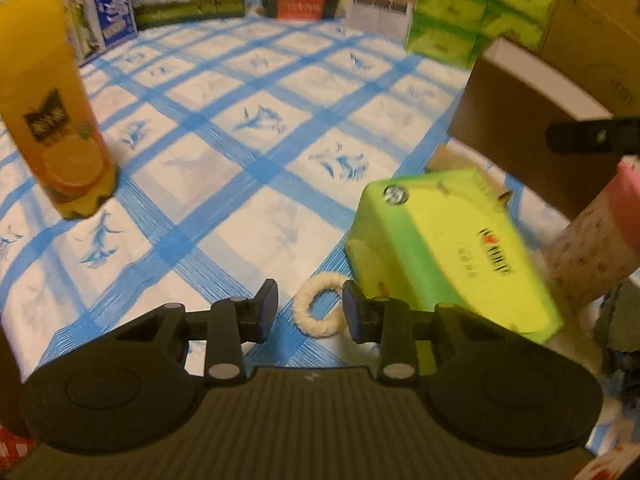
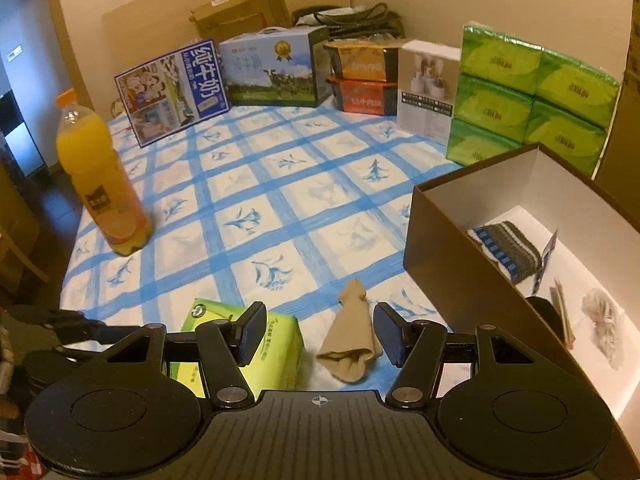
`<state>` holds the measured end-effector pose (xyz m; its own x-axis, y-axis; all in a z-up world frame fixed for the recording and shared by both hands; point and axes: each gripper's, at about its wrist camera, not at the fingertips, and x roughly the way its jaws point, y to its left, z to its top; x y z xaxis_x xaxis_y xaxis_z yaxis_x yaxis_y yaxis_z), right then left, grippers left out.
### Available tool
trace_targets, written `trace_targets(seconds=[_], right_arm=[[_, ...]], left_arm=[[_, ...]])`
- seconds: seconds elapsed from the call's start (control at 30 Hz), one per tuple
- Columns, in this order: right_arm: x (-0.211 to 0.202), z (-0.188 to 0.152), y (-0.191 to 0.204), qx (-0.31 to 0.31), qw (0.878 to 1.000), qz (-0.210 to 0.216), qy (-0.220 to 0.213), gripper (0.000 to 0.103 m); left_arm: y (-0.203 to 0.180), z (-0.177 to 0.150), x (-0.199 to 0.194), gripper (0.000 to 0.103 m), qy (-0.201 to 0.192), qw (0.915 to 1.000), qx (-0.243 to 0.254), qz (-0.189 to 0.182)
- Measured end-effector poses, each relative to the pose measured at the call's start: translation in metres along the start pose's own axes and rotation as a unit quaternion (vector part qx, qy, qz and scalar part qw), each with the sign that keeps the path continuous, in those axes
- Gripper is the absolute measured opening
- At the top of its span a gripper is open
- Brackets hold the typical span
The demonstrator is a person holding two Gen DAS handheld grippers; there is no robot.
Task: Organize soft objects
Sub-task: 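Close left tool on the white hair tie while right tool grasps the beige stocking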
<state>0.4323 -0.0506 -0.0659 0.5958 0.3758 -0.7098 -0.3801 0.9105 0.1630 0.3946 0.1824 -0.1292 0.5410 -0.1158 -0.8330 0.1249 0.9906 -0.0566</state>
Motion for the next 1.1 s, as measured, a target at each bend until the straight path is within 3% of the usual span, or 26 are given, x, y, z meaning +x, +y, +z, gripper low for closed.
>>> trace_targets(seconds=[0.17, 0.3, 0.53, 0.73, 1.1], right_arm=[[0.015, -0.001, -0.003, 0.004, 1.000, -0.006, 0.010, 0.060], [0.025, 0.000, -0.005, 0.009, 1.000, -0.009, 0.016, 0.060], [0.048, 0.012, -0.007, 0.022, 0.999, -0.023, 0.036, 0.060], [0.087, 0.031, -0.018, 0.056, 0.992, -0.041, 0.101, 0.060], [0.144, 0.029, -0.036, 0.080, 0.974, -0.068, 0.202, 0.060]], left_arm=[[0.002, -0.004, 0.028, 0.026, 0.017, 0.9998, 0.013, 0.004], [0.002, -0.007, 0.040, 0.010, 0.021, 0.9996, 0.014, -0.008], [0.015, 0.005, 0.028, 0.008, -0.030, 0.9994, -0.003, 0.015], [0.036, 0.028, 0.016, 0.008, -0.050, 0.9979, -0.030, 0.026], [0.045, 0.040, 0.029, 0.008, -0.035, 0.9977, -0.047, 0.034]])
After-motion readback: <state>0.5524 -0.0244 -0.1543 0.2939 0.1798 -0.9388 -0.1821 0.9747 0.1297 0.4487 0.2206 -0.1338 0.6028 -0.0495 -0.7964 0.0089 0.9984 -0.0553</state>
